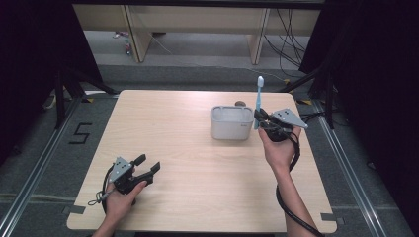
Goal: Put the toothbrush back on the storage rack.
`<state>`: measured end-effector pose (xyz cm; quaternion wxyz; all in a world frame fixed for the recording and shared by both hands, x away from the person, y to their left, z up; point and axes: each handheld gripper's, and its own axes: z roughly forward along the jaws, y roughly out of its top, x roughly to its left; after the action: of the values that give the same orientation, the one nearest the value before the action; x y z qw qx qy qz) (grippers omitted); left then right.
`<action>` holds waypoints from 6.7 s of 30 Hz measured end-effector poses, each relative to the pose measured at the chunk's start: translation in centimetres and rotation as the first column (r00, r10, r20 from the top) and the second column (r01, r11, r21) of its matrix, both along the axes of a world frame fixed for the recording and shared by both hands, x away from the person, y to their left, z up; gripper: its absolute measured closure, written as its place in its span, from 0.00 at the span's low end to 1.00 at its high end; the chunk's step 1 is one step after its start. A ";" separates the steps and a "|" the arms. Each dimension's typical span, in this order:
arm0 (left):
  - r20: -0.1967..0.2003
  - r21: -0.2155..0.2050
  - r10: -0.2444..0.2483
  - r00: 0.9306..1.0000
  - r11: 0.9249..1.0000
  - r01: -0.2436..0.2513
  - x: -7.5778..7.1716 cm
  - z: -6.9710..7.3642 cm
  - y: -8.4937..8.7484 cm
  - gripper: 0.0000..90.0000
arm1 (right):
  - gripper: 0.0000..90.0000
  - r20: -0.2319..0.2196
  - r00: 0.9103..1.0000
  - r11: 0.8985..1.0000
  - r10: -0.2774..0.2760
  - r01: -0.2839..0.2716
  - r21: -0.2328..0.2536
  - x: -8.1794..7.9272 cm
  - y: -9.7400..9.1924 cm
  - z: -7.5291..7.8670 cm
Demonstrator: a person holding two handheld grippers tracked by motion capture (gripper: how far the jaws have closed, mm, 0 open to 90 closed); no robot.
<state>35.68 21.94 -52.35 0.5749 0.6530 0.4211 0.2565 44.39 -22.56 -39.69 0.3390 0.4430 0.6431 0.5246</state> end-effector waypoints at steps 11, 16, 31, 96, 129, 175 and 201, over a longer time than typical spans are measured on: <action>-0.001 -0.001 0.000 1.000 1.000 0.000 0.0 0.0 0.0 0.33 | 0.88 0.009 1.000 1.000 -0.014 0.014 0.012 0.6 0.4 0.5; -0.003 -0.002 0.000 1.000 1.000 0.000 0.0 0.0 0.0 0.33 | 0.88 0.020 1.000 1.000 -0.011 0.011 0.000 1.0 0.4 0.6; -0.005 -0.007 0.001 1.000 1.000 -0.001 0.0 0.0 0.1 0.33 | 0.88 0.028 1.000 1.000 -0.012 0.012 0.010 2.0 1.0 0.9; -0.001 -0.009 -0.004 1.000 1.000 0.004 0.1 0.0 0.1 0.33 | 0.88 -0.019 0.999 0.999 -0.045 0.044 -0.003 4.9 2.0 -1.2; 0.000 -0.007 -0.005 1.000 1.000 0.005 0.1 0.0 0.1 0.33 | 0.88 -0.043 0.998 0.998 -0.056 0.056 0.001 4.7 1.9 -2.9; 0.001 -0.007 -0.006 1.000 1.000 0.006 0.1 0.0 0.1 0.33 | 0.87 -0.080 0.995 0.998 -0.054 0.053 -0.016 4.7 1.4 -4.6; -0.007 -0.004 -0.003 1.000 1.000 0.003 0.0 0.0 0.1 0.33 | 0.87 -0.094 0.994 0.998 -0.049 0.046 -0.033 4.9 1.4 -5.0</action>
<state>35.69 22.04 -52.33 0.5751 0.6532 0.4227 0.2527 49.26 -21.18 -44.73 0.3274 0.4773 0.6558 0.4847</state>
